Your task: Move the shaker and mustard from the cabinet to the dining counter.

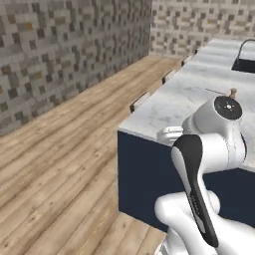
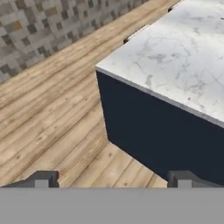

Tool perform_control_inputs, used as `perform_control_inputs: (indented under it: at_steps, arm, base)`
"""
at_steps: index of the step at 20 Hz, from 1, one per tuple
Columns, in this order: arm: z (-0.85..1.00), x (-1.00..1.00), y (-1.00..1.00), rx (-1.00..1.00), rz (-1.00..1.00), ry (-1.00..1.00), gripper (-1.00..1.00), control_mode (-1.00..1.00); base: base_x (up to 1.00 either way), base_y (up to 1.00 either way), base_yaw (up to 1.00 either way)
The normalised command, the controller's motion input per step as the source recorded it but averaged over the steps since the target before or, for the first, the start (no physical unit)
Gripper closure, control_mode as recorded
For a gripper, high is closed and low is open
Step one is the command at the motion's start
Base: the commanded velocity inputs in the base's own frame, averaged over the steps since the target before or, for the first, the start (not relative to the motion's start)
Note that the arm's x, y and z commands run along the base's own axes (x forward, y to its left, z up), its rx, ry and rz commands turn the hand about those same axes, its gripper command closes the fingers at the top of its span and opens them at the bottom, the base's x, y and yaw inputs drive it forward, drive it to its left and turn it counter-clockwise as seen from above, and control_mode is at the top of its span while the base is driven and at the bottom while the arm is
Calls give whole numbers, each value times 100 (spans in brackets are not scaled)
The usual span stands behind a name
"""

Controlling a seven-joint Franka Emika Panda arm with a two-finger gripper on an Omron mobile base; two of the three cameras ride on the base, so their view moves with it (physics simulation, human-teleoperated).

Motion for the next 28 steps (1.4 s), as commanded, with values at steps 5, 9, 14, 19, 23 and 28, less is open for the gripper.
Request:
perform_control_inputs:
  at_steps: [5, 9, 14, 19, 23, 28]
  arm:
    - [0, 0, 0, 0, 0, 0, -100, 100]
    - [0, 0, 0, 0, 0, 0, -100, 100]
    - [0, 0, 0, 0, 0, 0, -100, 100]
    - [0, 0, 0, 0, 0, 0, -100, 100]
    - [0, 0, 0, 0, 0, 0, -100, 100]
    - [0, 0, 0, 0, 0, 0, -100, 100]
  base:
    - [-37, 39, 99]
    - [-28, 37, 99]
    - [-6, 37, 96]
    - [19, 20, 78]
    - [4, 1, 60]
    - [0, 0, 43]
